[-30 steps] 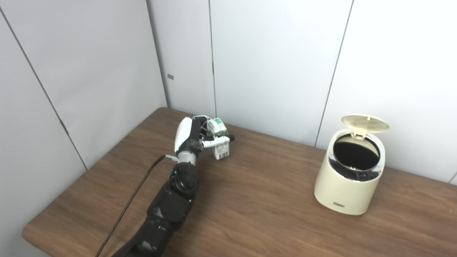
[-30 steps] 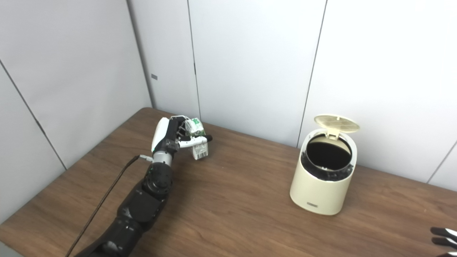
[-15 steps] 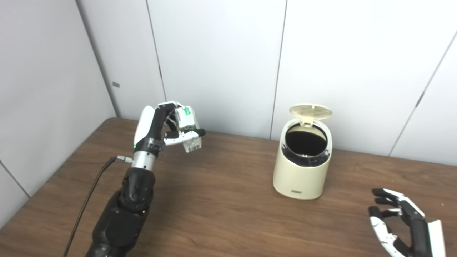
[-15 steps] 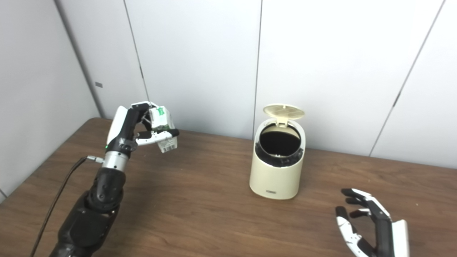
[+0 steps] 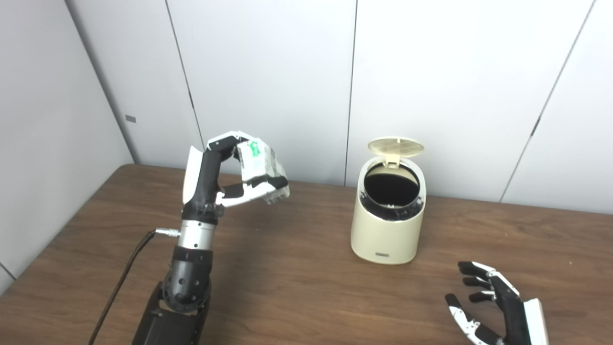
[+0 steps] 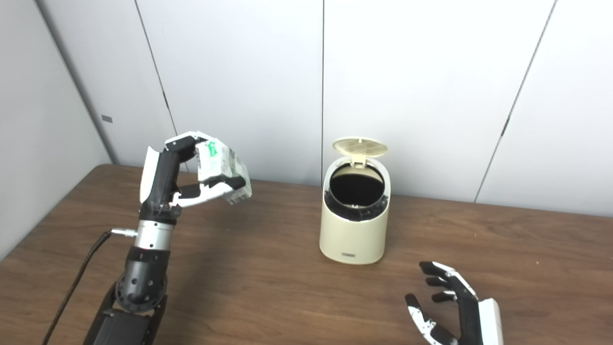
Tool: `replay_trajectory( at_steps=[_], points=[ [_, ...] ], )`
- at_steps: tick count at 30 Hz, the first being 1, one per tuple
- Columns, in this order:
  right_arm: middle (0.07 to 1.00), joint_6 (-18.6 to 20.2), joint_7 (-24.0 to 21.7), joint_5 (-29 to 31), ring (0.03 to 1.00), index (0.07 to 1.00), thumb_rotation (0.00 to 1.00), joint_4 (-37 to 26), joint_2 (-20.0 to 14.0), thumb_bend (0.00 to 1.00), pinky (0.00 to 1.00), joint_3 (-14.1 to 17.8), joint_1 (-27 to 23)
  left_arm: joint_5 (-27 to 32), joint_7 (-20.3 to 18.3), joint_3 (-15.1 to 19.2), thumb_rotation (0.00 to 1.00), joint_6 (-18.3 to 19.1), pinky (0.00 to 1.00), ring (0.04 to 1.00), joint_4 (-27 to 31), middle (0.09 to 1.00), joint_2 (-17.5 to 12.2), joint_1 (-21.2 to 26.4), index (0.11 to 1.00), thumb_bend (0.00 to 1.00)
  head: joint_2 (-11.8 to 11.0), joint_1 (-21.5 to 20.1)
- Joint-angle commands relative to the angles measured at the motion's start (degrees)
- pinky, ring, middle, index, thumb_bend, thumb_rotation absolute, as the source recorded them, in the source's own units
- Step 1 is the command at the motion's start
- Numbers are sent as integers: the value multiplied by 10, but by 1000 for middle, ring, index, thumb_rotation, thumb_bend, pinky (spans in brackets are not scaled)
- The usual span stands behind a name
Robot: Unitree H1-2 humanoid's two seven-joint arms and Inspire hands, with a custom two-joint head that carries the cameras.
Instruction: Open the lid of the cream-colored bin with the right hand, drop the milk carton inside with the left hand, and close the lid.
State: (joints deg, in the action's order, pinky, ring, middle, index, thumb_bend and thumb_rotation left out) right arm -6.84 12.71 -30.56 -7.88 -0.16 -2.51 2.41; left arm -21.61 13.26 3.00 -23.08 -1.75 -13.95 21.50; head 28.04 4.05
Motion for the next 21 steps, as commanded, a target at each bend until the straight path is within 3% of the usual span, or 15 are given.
replay_trajectory(
  at_steps=[1, 6, 13, 18, 21],
  points=[
    [717, -13, 11, -2, 676, 694, 0, -9, 3, 216, 536, -4, -8, -52, 37, -17, 0, -37, 436, 466, 29, 483, -8, 31, 472, 505, 1, -1],
    [724, -8, 14, -9, 683, 688, 0, -5, 2, 233, 542, -9, -10, -106, 109, -93, 0, -38, 493, 451, 30, 493, -31, 38, 472, 505, 1, -10],
    [725, -7, 15, 4, 671, 702, 0, 5, 9, 250, 527, -8, -11, -191, 197, -176, 0, -38, 475, 466, 18, 487, -43, 59, 471, 506, -1, -25],
    [727, -12, 18, 7, 691, 702, 13, 12, 9, 256, 554, -11, -11, -227, 226, -213, 0, -38, 471, 478, 11, 479, -35, 72, 474, 505, -2, -32],
    [728, -15, 23, 2, 655, 701, 0, 17, 9, 255, 501, -13, -12, -238, 241, -229, 0, -38, 477, 485, 0, 472, -28, 78, 474, 505, -2, -40]
  ],
)
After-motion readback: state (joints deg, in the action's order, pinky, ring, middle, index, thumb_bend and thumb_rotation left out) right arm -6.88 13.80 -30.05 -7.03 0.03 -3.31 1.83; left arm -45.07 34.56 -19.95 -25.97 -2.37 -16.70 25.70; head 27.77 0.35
